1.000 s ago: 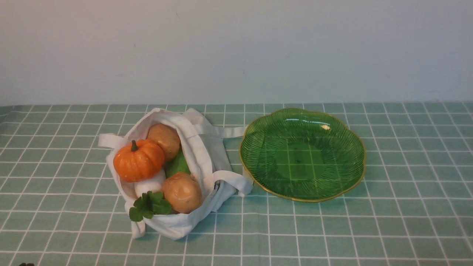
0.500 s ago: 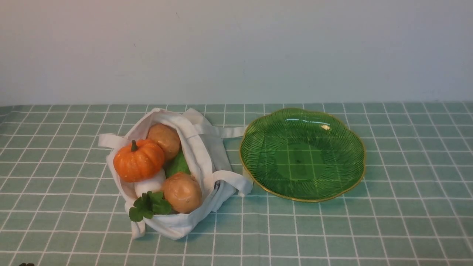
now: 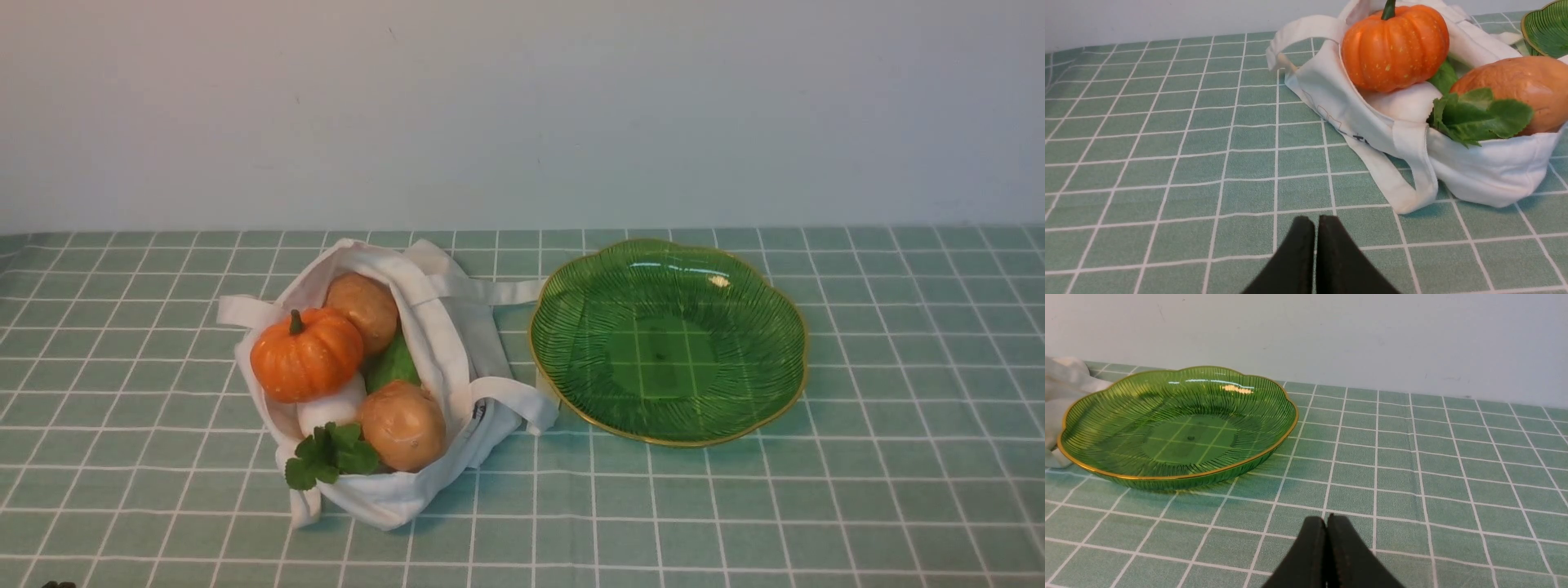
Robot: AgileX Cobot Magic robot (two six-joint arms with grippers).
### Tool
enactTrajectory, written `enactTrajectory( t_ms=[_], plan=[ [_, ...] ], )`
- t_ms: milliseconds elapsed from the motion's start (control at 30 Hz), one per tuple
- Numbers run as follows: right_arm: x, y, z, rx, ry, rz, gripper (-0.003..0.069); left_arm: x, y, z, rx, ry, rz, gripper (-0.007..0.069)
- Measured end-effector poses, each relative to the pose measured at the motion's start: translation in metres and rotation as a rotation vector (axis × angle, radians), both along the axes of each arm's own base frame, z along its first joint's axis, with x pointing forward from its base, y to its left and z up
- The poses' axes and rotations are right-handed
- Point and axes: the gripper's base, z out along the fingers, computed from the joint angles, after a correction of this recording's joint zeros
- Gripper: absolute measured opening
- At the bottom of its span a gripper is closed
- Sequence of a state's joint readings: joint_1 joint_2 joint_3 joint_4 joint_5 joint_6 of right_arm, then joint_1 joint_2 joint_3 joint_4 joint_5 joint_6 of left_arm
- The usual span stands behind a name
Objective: Take vegetables from cloth bag on blue coffee tablecloth place on plate.
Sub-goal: 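Reach into the cloth bag and grasp the pumpkin with the left gripper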
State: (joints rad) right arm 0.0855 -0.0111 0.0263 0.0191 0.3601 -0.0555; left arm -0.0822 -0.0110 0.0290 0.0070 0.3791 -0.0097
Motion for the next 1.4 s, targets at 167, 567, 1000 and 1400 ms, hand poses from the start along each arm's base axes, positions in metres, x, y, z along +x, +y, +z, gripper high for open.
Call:
enactTrajectory(
  t_ms=[167, 567, 1000, 1400],
  plan=[
    [0.0, 0.0, 0.0, 0.0, 0.0, 0.0, -0.0015, 0.0, -0.002, 0.0, -0.086, 0.007, 0.007, -0.0004],
    [0.0, 0.0, 0.0, 0.0, 0.0, 0.0, -0.0015, -0.002, -0.023, 0.013, -1.195, 0.127, 0.059, -0.0004],
    [0.0, 0.0, 0.0, 0.014, 0.001, -0.003, -0.0015, -0.01, -0.032, 0.118, -0.978, -0.039, -0.192, -0.0004],
    [0.0, 0.0, 0.0, 0.019, 0.002, -0.004, -0.0015, 0.11, -0.04, 0.135, -0.252, 0.827, -0.2, -0.0004]
  ],
)
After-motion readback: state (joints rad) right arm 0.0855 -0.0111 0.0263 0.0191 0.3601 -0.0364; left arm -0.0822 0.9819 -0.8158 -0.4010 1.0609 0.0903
